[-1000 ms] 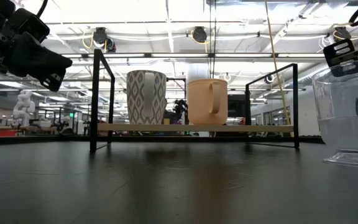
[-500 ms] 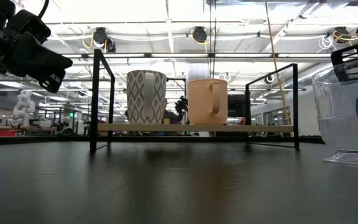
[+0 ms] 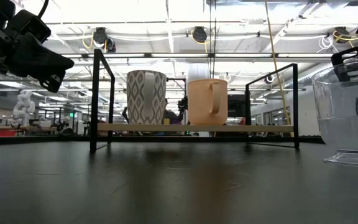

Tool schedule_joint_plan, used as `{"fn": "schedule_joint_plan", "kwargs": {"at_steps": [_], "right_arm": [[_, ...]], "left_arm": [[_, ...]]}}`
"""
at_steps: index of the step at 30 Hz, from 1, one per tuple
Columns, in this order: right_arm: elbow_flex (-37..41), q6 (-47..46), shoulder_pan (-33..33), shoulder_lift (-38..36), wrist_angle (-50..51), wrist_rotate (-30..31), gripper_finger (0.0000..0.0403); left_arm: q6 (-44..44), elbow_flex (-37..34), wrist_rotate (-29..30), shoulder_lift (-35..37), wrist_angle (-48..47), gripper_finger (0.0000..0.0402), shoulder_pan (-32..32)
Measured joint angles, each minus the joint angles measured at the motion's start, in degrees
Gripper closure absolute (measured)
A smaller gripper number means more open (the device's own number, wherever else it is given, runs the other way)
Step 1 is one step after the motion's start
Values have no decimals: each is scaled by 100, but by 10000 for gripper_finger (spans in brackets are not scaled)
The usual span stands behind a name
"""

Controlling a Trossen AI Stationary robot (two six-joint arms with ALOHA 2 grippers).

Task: Stack small to large cups/mugs on shelf
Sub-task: Put the transparent mug on the shelf

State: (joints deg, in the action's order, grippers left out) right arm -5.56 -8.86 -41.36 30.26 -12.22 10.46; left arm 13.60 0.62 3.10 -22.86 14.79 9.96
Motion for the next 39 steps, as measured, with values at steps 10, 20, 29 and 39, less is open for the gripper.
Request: {"fn": "schedule_joint_plan", "kwargs": {"at_steps": [10, 20, 29, 39], "right_arm": [[-25, 97, 0, 3, -681, -20, 392], [-990, 238, 2, 510, -74, 25, 318], [-2335, -7, 128, 1736, 1437, 160, 260], [-3126, -388, 595, 2614, 2611, 152, 255]], "left_arm": [[-144, 0, 2, -1, 1, 392, 0], [-142, 0, 2, -1, 1, 392, -2], [-144, 0, 2, -1, -9, 392, -2], [-142, 0, 2, -2, -40, 392, 0]]}}
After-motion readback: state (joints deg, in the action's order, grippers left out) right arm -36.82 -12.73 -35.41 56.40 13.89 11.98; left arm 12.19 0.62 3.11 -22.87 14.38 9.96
